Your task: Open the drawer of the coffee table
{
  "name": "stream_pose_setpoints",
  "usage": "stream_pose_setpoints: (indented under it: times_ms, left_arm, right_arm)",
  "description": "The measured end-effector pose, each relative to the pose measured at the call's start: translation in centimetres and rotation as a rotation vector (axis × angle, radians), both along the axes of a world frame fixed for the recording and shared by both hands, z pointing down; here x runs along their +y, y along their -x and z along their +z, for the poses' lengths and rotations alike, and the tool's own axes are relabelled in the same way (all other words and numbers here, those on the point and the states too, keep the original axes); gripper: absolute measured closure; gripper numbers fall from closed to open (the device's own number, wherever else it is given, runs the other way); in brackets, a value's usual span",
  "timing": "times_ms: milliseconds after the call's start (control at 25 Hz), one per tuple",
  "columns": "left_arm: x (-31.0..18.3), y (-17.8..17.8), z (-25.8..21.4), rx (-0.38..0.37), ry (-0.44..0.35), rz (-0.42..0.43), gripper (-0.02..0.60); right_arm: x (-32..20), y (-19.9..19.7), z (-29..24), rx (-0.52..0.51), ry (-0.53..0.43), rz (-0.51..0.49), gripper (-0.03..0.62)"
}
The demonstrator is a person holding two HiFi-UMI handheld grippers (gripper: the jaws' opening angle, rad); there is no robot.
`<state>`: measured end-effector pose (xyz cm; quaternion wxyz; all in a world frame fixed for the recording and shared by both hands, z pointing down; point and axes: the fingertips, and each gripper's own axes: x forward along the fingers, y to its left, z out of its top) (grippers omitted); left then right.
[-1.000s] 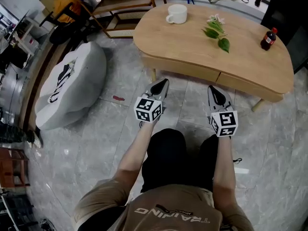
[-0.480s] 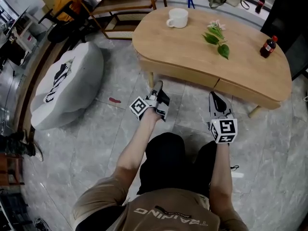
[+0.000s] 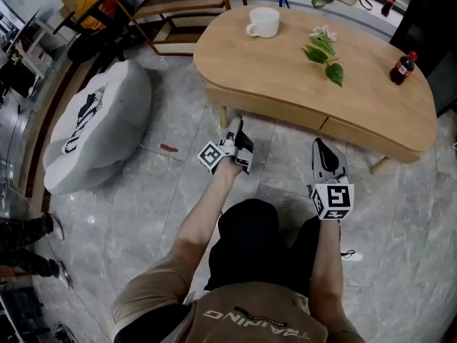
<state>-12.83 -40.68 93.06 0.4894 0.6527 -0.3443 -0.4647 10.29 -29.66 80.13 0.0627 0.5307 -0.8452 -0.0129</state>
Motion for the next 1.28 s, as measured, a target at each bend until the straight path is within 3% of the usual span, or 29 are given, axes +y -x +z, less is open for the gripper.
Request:
stream_pose_setpoints:
  times_ms: [120,400,640,800,1280]
  left_arm:
    - [-2.0,-0.4,1.4,-0.008,-0.014,-0.013,0.331]
    - [-4.6,-0.8,-0.1,0.081,-0.176,-0.062,0.325]
    - [-5.2,-1.2,-0.2,0.139,-0.257,-0.038,0.324]
    - [-5.4,-1.5,-0.2,0.201,-0.254,-0.031,0.325]
    - [-2.7,-1.0,-0.1,0.203,-0.235,-0.003,0.344]
  right_arm:
    - [-0.1,0.6,-0.3,-0.027,-0.006,0.001,0.589]
    - [0.6,1.8,0.7,-0.031,0.015,-0.044,0.589]
    - [0.8,1.9,1.6,-0.009,0.037,-0.051,0.589]
    - [0.7,2.2,1.6,-0.003,0.041,-0.063,0.589]
    - [1.7,2.8,-0.5,0.009,-0.003,-0.076,0.589]
